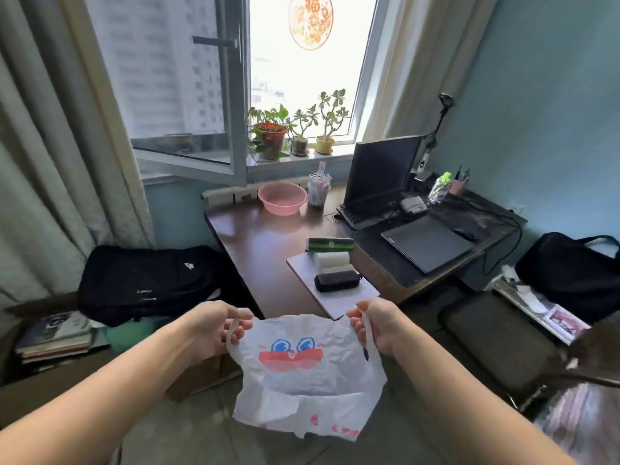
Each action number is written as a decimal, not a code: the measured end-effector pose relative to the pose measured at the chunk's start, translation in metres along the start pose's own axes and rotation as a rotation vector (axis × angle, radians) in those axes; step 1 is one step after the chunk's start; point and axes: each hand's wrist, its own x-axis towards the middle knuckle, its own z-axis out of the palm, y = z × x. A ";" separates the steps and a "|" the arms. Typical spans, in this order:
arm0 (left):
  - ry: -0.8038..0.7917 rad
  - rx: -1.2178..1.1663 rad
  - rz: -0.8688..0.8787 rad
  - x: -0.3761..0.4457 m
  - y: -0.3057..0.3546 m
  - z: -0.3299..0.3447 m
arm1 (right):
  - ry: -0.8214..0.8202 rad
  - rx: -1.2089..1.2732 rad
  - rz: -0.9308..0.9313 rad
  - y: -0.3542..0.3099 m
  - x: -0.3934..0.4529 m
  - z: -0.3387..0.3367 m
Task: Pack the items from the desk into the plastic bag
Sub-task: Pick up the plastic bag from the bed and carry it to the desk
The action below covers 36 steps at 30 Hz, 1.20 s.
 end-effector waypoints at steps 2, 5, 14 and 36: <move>0.028 -0.019 0.025 0.004 0.018 0.005 | -0.048 0.038 -0.008 -0.018 0.008 -0.006; 0.047 -0.003 0.056 0.008 0.050 0.014 | -0.103 0.050 -0.019 -0.033 0.017 -0.012; 0.137 0.322 0.211 0.068 0.140 0.040 | -0.110 0.011 -0.135 -0.040 0.046 -0.001; 0.089 0.588 0.208 0.235 0.256 0.019 | -0.244 -0.333 -0.074 -0.172 0.164 0.024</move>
